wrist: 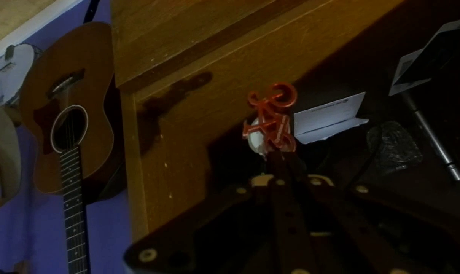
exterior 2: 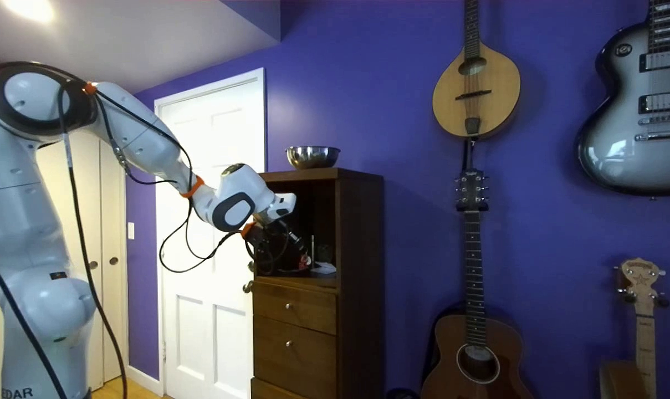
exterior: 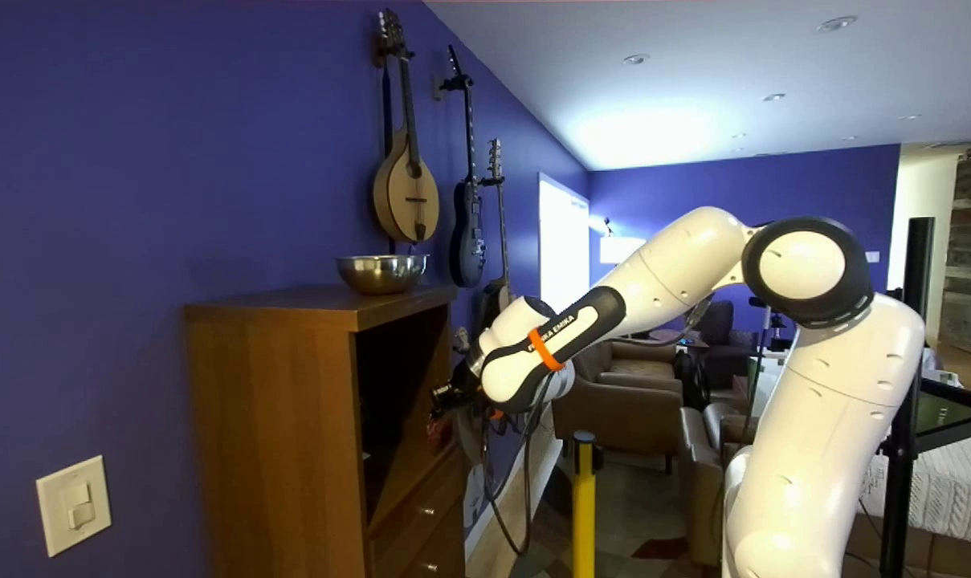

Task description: Pick up the keys and put them on the shelf immediately below the top shelf on the chest of drawers

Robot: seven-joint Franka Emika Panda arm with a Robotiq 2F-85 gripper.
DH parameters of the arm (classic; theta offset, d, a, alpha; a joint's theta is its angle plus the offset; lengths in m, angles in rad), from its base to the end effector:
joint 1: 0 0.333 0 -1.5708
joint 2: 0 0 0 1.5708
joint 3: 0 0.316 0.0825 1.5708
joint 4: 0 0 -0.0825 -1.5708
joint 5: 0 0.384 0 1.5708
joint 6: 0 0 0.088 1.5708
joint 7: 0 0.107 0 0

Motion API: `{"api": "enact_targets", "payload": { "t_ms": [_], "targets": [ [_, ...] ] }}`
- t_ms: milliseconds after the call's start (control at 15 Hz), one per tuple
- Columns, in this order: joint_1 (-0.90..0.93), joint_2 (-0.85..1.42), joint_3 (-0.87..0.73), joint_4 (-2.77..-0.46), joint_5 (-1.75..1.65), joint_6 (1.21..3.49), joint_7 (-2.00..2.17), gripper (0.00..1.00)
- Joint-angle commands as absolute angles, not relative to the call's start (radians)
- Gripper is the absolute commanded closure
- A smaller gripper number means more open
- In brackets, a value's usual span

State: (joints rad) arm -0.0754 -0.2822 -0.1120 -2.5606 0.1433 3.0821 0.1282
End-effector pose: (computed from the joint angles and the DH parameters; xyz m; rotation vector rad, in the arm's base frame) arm 0.4637 -0.1017 0.4598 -2.7522 0.6500 -1.1965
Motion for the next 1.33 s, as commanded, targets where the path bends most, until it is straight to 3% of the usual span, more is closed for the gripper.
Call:
{"api": "enact_targets", "payload": {
  "t_ms": [0, 467, 533, 600, 933, 1267],
  "targets": [
    [-0.079, -0.145, -0.102, -2.455, 0.163, 3.135, 0.162, 0.99],
    [-0.094, -0.004, -0.110, -2.326, 0.137, 3.156, 0.200, 0.99],
    [-0.099, 0.007, -0.111, -2.314, 0.126, 3.150, 0.210, 0.91],
    [-0.100, 0.018, -0.114, -2.302, 0.123, 3.149, 0.219, 0.71],
    [-0.100, 0.002, -0.130, -2.315, 0.120, 3.130, 0.245, 0.38],
    [-0.056, -0.177, -0.107, -2.444, 0.207, 2.970, 0.069, 0.04]
  ]
}}
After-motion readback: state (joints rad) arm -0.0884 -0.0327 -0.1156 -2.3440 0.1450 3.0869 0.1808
